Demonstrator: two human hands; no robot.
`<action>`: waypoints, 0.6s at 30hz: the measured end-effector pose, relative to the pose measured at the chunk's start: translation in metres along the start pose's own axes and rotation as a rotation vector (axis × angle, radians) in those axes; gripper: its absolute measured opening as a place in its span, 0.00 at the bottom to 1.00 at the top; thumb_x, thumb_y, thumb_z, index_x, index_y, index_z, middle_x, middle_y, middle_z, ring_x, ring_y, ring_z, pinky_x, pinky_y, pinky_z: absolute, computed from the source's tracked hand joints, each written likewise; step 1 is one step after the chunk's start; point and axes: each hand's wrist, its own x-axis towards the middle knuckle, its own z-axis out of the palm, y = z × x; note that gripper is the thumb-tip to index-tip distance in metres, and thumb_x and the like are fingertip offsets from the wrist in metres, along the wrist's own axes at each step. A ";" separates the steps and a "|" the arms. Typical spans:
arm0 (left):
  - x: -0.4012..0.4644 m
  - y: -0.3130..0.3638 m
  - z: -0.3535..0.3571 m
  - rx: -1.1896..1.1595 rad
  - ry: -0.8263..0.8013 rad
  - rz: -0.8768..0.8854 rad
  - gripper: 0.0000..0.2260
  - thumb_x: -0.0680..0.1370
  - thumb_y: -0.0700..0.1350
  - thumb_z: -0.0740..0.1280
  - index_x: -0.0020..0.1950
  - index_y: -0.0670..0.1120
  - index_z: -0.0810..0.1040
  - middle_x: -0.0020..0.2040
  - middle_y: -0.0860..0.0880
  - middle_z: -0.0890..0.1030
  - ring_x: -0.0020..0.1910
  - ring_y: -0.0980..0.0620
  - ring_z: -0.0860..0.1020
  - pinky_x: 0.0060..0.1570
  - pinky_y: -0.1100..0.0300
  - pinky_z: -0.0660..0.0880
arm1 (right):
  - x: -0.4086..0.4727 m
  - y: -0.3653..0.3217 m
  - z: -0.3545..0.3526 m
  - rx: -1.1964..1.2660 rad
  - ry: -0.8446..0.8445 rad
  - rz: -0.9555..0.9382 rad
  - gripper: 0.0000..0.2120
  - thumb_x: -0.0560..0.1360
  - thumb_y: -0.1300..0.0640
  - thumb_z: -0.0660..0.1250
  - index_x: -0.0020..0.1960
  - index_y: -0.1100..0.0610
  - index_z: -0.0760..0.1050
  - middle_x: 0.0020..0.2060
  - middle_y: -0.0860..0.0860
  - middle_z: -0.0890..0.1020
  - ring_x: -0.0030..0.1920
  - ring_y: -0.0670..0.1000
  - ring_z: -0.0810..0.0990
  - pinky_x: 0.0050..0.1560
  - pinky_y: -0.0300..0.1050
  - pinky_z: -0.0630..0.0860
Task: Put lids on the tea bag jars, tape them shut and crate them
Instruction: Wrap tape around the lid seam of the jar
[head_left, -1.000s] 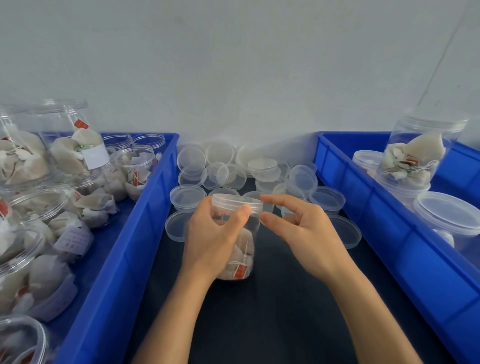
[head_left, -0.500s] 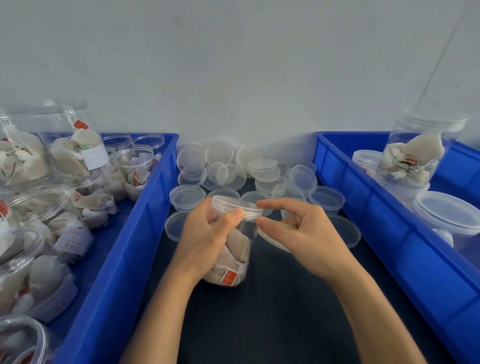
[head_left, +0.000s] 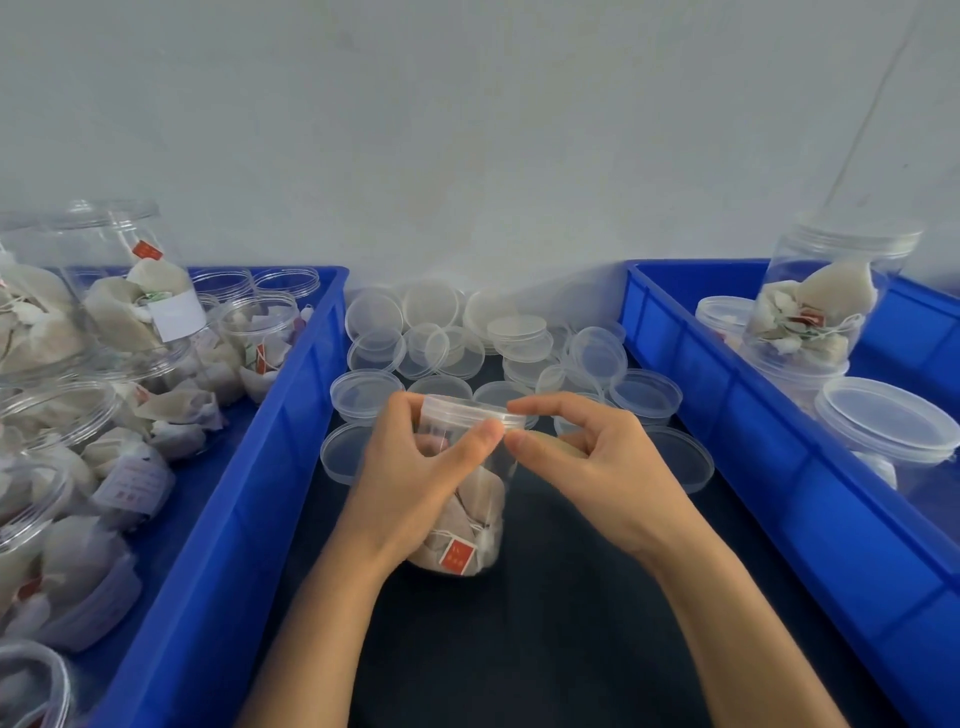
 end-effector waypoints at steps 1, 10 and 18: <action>0.000 0.001 0.000 0.053 0.061 0.010 0.29 0.64 0.76 0.70 0.58 0.62 0.74 0.53 0.61 0.82 0.51 0.65 0.82 0.45 0.63 0.78 | -0.001 0.000 0.001 -0.011 0.013 -0.003 0.14 0.75 0.35 0.72 0.60 0.31 0.80 0.28 0.45 0.75 0.30 0.43 0.72 0.37 0.46 0.76; -0.005 0.006 0.006 -0.026 0.084 -0.022 0.29 0.65 0.75 0.71 0.59 0.60 0.76 0.52 0.66 0.83 0.50 0.66 0.83 0.46 0.63 0.77 | -0.001 0.000 0.011 -0.143 0.040 -0.064 0.19 0.77 0.34 0.62 0.67 0.30 0.74 0.31 0.42 0.79 0.31 0.42 0.76 0.36 0.42 0.72; -0.002 0.003 -0.004 -0.188 0.023 0.003 0.25 0.68 0.67 0.77 0.60 0.56 0.84 0.53 0.57 0.88 0.53 0.57 0.86 0.46 0.65 0.81 | -0.001 0.000 0.004 -0.090 0.009 -0.074 0.14 0.81 0.43 0.66 0.65 0.31 0.78 0.27 0.46 0.71 0.29 0.43 0.69 0.35 0.44 0.70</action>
